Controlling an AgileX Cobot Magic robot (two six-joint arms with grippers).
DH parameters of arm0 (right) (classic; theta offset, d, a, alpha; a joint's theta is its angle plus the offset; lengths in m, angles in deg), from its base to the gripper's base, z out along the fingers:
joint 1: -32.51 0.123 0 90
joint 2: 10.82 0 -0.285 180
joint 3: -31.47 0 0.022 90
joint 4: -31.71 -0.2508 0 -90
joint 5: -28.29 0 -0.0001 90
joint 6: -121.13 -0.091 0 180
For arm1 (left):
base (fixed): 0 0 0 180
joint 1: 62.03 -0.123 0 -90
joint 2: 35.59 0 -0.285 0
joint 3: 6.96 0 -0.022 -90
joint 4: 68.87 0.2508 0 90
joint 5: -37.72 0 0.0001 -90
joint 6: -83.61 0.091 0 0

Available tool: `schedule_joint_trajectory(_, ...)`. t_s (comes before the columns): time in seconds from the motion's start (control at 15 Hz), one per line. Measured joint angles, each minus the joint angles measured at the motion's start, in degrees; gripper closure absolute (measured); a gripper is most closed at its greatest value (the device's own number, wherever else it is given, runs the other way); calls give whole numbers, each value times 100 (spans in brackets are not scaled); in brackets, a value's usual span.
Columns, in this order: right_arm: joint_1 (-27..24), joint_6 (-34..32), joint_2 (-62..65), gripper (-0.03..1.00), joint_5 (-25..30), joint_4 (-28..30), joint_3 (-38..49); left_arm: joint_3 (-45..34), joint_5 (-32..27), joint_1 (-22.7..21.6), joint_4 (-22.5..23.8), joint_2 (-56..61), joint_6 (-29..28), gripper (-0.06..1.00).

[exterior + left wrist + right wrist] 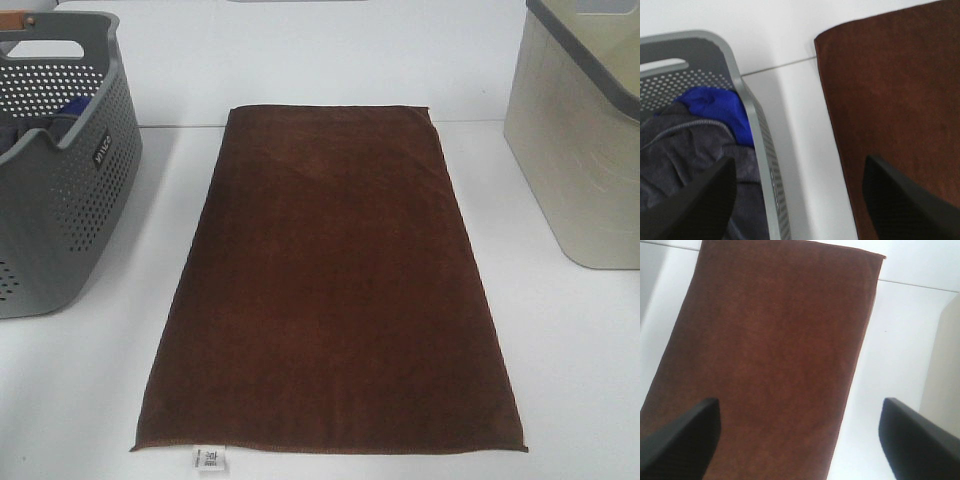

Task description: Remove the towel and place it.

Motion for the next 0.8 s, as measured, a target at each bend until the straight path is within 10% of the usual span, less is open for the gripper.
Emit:
schedule_joint_trajectory(0.47, 0, 109, 2464, 16, 34, 0, 2922, -779, -619, 0, -57, 1043, 0, 26)
schedule_joint_trajectory(0.8, 0, 138, 4641, 16, 46, 52, 5277, -3827, -636, 0, -160, 3352, 0, 26)
